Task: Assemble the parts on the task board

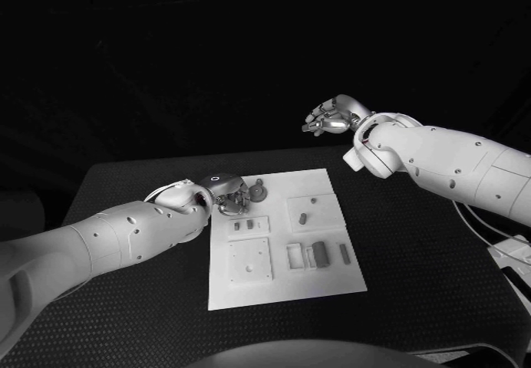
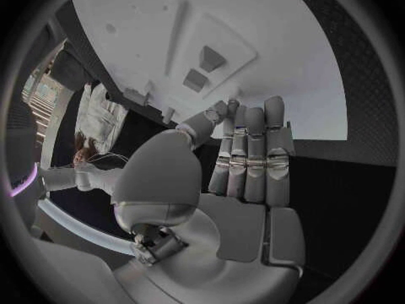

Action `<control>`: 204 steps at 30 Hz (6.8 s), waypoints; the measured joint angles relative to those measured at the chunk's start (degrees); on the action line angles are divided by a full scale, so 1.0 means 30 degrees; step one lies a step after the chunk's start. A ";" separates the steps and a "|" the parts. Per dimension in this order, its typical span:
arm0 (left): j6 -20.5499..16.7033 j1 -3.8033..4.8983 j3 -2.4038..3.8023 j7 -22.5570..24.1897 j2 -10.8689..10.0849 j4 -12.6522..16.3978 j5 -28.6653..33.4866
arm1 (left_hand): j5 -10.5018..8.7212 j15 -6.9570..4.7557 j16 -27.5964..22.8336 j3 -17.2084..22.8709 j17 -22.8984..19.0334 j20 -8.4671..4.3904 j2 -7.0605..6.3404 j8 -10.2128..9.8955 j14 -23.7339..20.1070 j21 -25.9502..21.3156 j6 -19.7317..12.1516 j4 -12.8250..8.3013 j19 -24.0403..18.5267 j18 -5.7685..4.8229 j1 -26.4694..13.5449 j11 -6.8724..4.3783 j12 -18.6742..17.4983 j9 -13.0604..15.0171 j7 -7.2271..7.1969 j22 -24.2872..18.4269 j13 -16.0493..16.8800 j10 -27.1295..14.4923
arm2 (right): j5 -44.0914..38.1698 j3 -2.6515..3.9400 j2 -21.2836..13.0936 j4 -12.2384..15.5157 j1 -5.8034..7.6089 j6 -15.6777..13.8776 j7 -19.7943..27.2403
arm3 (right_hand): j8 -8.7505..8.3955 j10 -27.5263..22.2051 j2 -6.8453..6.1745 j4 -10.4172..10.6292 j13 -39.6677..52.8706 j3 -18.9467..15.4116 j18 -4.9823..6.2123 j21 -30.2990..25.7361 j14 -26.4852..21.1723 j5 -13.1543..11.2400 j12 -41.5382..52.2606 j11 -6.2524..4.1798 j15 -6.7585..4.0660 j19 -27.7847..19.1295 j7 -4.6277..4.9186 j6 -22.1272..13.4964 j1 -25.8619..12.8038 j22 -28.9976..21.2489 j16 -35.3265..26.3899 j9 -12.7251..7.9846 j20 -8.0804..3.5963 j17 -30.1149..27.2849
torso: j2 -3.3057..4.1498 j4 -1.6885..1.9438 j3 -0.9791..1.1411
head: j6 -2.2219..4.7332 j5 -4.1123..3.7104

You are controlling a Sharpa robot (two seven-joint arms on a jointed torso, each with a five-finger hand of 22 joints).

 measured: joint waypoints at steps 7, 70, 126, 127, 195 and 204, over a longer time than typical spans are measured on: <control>0.0059 0.0000 -0.0009 0.0013 0.0153 -0.0070 0.0013 | -0.0005 0.0000 0.0000 -0.0003 -0.0001 0.0003 0.0000 -0.0002 0.0000 0.0000 -0.0001 0.0001 -0.0005 -0.0001 0.0000 0.0002 -0.0048 -0.0003 0.0000 0.0017 0.0000 -0.0003 | 0.0000 0.0000 0.0014 0.0000 0.0000 0.0001 0.0000 | 0.0000 0.0000 0.0000 0.0000 -0.0021 0.0000 -0.0001 0.0000 0.0000 0.0000 0.0000 0.0000 0.0000 -0.0001 0.0000 0.0000 0.0000 -0.0001 0.0000 0.0000 0.0000 0.0019 | 0.0000 -0.0004 0.0002 | -0.0029 0.0000; 0.1952 -0.0028 0.0172 -0.0166 0.0667 -0.0971 -0.0266 | -0.0086 0.0008 -0.0113 0.0045 0.0172 -0.0004 0.0000 -0.0039 0.0058 0.0000 -0.0094 0.0007 -0.0014 0.0000 0.0000 0.0054 -0.0194 -0.0010 -0.0024 0.0194 0.0547 -0.0087 | 0.0006 0.0000 -0.0010 0.0003 -0.0003 0.0003 0.0015 | 0.0000 0.0000 0.0000 0.0000 -0.0105 0.0000 -0.0001 -0.0072 -0.0001 0.0000 0.0000 0.0001 -0.0001 0.0071 0.0000 -0.0001 0.0000 0.0054 -0.0070 -0.0048 0.0069 0.0122 | -0.0009 -0.0002 0.0011 | -0.0159 -0.0095; 0.1851 -0.0292 -0.0006 -0.0095 0.0247 -0.1291 0.1192 | -0.0014 0.0344 -0.0752 -0.0902 0.0898 0.0280 -0.0802 -0.1663 -0.0283 -0.0815 -0.3989 0.0476 -0.0404 0.0377 -0.1128 0.0482 -0.0301 -0.0843 0.0848 0.0646 0.0410 -0.1340 | 0.0030 -0.0001 -0.0126 -0.0005 -0.0005 0.0003 0.0013 | 0.0000 0.0000 -0.0075 0.0053 -0.0196 -0.0053 -0.0001 -0.0148 -0.0001 0.0000 0.0000 0.0000 -0.0002 0.0070 0.0000 0.0000 0.0075 0.0093 -0.0222 -0.0097 0.0068 0.0210 | -0.0009 0.0002 0.0007 | -0.0137 -0.0126; 0.1850 -0.0292 -0.0002 -0.0100 0.0206 -0.1291 0.1192 | -0.0014 0.0344 -0.0752 -0.0903 0.0905 0.0280 -0.0802 -0.1663 -0.0283 -0.0815 -0.4052 0.0476 -0.0404 0.0379 -0.1128 0.0481 -0.0301 -0.0852 0.0862 0.0654 0.0410 -0.1340 | 0.0030 -0.0001 -0.0132 -0.0008 -0.0005 0.0003 0.0013 | 0.0000 0.0000 -0.0075 0.0053 -0.0211 -0.0054 -0.0001 -0.0148 -0.0001 0.0000 0.0000 0.0000 -0.0002 0.0070 0.0000 0.0000 0.0075 0.0093 -0.0223 -0.0097 0.0068 0.0210 | -0.0009 0.0004 0.0005 | -0.0132 -0.0128; 0.2098 0.0733 0.2826 0.1499 -0.6136 0.6200 2.0098 | -0.0014 0.2217 -0.5047 -0.2045 -0.1484 0.2144 -0.0208 -0.0590 -0.3315 -0.3992 -0.3680 0.0566 -0.3859 0.0664 -0.3177 0.1317 -0.0176 -0.0622 0.1165 -0.2335 0.0268 -0.3311 | -1.4699 -0.1995 -0.0653 0.0577 -0.2732 0.1688 -0.1663 | 0.0789 0.4880 -0.0228 -0.0499 -0.2255 0.0295 0.1057 0.1038 0.6902 0.0000 -0.5775 -0.0855 -0.2716 0.7236 -0.0582 0.1676 0.1434 0.1183 0.1831 -0.1254 -0.1223 0.3776 | -0.0103 0.0229 -0.0042 | 0.0709 0.0172; 0.2098 0.0743 0.2826 0.1480 -0.6054 0.6118 2.0140 | -0.0014 0.2217 -0.5139 -0.2046 -0.1498 0.2146 -0.0209 -0.0590 -0.3315 -0.3992 -0.3614 0.0568 -0.3858 0.0652 -0.3175 0.1316 -0.0176 -0.0623 0.1231 -0.2414 0.0267 -0.3312 | -1.4821 -0.1992 -0.0429 0.0388 -0.2775 0.1820 -0.1694 | 0.0789 0.4949 -0.0228 -0.0556 -0.2296 0.0238 0.1055 0.0954 0.6898 0.0000 -0.6088 -0.0785 -0.2710 0.7235 -0.0585 0.1678 0.1433 0.1235 0.1831 -0.1302 -0.1223 0.3831 | -0.0119 0.0212 -0.0042 | 0.0641 0.0233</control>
